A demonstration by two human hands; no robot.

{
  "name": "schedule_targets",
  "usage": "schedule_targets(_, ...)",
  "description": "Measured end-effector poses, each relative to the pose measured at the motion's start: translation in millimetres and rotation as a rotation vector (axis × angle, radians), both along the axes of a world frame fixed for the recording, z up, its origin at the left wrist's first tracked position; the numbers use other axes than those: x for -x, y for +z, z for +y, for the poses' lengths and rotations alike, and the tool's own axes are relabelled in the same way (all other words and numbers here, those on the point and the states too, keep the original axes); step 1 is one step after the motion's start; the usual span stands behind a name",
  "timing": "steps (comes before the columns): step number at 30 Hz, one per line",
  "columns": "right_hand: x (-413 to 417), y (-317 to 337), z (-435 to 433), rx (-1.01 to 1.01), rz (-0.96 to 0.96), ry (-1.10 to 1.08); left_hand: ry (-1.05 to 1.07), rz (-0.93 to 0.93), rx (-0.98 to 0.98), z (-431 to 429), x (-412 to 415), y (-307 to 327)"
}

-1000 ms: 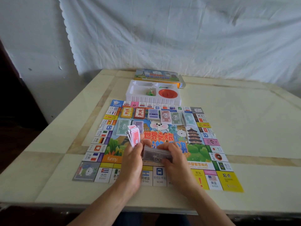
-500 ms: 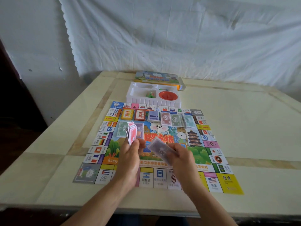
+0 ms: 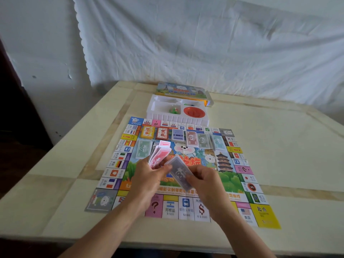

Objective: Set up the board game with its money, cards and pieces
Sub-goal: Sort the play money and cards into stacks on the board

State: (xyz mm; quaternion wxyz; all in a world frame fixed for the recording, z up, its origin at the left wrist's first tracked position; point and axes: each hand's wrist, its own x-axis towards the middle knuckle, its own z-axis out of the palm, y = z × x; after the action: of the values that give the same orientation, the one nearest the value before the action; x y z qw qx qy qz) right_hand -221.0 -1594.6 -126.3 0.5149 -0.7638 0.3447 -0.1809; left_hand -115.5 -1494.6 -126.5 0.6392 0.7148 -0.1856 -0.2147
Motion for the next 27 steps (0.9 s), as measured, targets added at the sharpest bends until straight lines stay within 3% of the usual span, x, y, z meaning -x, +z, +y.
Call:
schedule_targets(3, -8.1, 6.6, -7.3, 0.249, 0.078, -0.006, -0.04, -0.053, 0.005, -3.1, -15.2, 5.8)
schedule_targets(6, -20.5, 14.4, -15.5, 0.311, 0.094, -0.006, -0.079, -0.074, 0.012, -8.7, -31.2, 12.2)
schedule_targets(12, -43.2, 20.6, -23.0, 0.12, 0.09, -0.03, -0.111, -0.147, -0.013, -20.9, -53.8, 21.1)
schedule_targets(16, -58.0, 14.9, -40.0, -0.373, -0.016, -0.197, -0.077, -0.177, 0.027, -28.1, -71.0, 16.3)
schedule_targets(18, -65.8, 10.3, -47.9, -0.486, -0.006, -0.311, -0.016, -0.137, 0.072, -28.6, -79.3, 9.1)
schedule_targets(22, -81.7, 0.4, -57.7, -0.342, 0.109, -0.439, 0.033, -0.049, 0.166, -25.3, -85.3, -4.3)
schedule_targets(27, -96.9, -7.4, -51.5, 0.083, 0.323, -0.399, 0.043, 0.003, 0.184, -25.0, -86.7, -8.3)
